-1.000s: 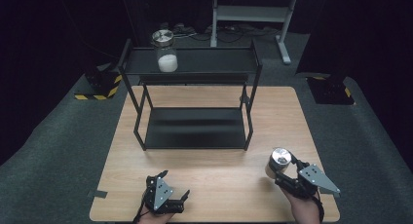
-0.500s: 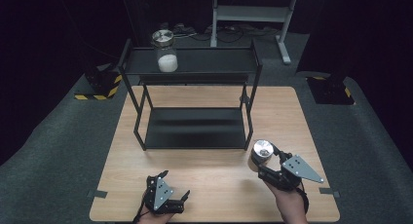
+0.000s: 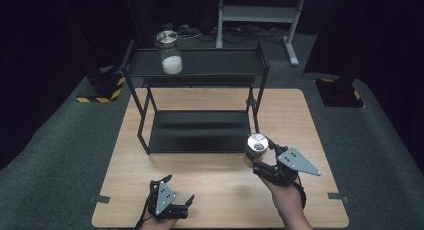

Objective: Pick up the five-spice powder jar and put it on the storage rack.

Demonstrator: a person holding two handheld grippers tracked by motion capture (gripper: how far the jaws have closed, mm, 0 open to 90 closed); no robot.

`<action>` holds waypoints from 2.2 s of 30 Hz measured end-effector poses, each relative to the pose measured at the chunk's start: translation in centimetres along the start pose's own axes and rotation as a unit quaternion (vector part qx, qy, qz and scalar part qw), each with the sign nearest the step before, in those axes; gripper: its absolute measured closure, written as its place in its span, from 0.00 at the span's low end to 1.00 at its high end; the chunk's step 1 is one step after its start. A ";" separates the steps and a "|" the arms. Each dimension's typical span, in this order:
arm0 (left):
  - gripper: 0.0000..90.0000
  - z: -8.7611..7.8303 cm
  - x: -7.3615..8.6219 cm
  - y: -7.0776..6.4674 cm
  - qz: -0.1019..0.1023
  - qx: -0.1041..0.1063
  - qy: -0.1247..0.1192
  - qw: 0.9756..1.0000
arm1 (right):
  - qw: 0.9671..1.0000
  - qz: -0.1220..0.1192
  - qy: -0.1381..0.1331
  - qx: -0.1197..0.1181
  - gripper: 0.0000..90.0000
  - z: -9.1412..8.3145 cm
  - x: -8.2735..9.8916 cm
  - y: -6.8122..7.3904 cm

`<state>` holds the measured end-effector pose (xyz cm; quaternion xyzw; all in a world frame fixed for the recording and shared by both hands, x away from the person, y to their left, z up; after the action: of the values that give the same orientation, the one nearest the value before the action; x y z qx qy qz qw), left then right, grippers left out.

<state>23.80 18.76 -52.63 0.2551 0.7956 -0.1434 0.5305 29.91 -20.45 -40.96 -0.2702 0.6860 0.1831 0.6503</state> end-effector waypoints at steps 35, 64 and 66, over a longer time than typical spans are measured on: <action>0.01 0.1 0.0 -0.4 0.015 -0.008 0.002 1.000 | 0.999 0.004 -0.048 -0.001 0.35 7.2 -9.4 -0.3; 0.01 -0.1 0.1 0.0 0.002 0.006 -0.004 1.000 | 0.996 -0.016 -0.081 0.021 0.35 11.3 -16.2 -1.2; 0.01 -0.1 0.1 0.1 0.003 0.008 -0.005 1.000 | 0.996 -0.017 -0.083 0.022 0.35 11.5 -16.5 -1.2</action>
<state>23.74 18.89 -52.66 0.2610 0.7909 -0.1496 0.5329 39.91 -12.30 -25.44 -0.2515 0.6289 0.1786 0.7137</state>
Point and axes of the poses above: each handheld gripper's, and its own axes: z roughly forward along the jaws, x roughly out of its underside, y roughly to its left, the point moved 10 cm from there along z, roughly forward along the jaws, and after that the axes turned 6 degrees about -z, right-handed, at the moved point
